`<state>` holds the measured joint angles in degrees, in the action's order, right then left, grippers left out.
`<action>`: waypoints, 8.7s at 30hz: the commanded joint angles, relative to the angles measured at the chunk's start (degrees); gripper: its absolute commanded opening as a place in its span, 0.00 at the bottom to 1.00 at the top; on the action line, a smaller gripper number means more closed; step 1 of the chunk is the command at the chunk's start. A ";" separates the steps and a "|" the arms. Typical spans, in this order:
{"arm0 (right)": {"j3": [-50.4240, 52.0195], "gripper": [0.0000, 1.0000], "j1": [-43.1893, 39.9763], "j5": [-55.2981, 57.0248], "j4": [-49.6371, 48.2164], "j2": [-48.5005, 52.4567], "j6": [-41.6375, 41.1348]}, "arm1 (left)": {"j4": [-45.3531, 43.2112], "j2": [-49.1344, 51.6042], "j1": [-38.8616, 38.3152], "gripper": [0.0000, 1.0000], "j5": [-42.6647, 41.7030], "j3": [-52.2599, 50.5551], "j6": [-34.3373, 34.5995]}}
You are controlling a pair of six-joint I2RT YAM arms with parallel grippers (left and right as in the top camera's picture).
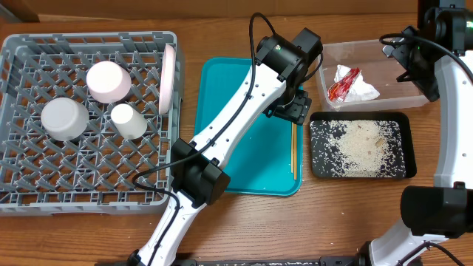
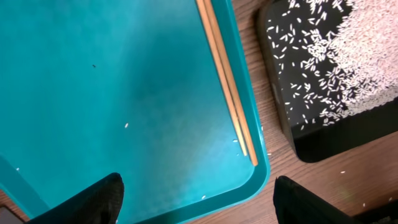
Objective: Sort waste into correct bins and load items into the dishwasher
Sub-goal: 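Position the left gripper above a chopstick at the tray's right edge, then lower and close the left gripper on one chopstick, lift it, then carry the chopstick left and stand it in the dish rack, then release the chopstick and raise the left gripper out of the rack, then move the left gripper right to the remaining chopstick on the tray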
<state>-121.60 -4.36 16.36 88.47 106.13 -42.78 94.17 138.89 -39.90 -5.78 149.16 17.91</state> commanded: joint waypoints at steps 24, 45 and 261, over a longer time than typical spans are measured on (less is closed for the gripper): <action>-0.11 1.00 0.20 0.70 -0.31 -0.35 0.22 | -3.54 5.62 -1.86 0.47 1.60 -0.04 10.71; -0.11 1.00 0.22 0.70 -0.31 -0.35 0.20 | -9.46 14.78 -1.99 0.36 0.72 -0.04 17.05; -0.11 1.00 0.20 0.52 -0.33 -0.35 0.20 | -43.58 -9.77 -9.70 0.43 19.10 -42.32 29.49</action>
<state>-121.60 -4.36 16.34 88.33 106.13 -42.78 50.76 127.17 -48.77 11.09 107.11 46.61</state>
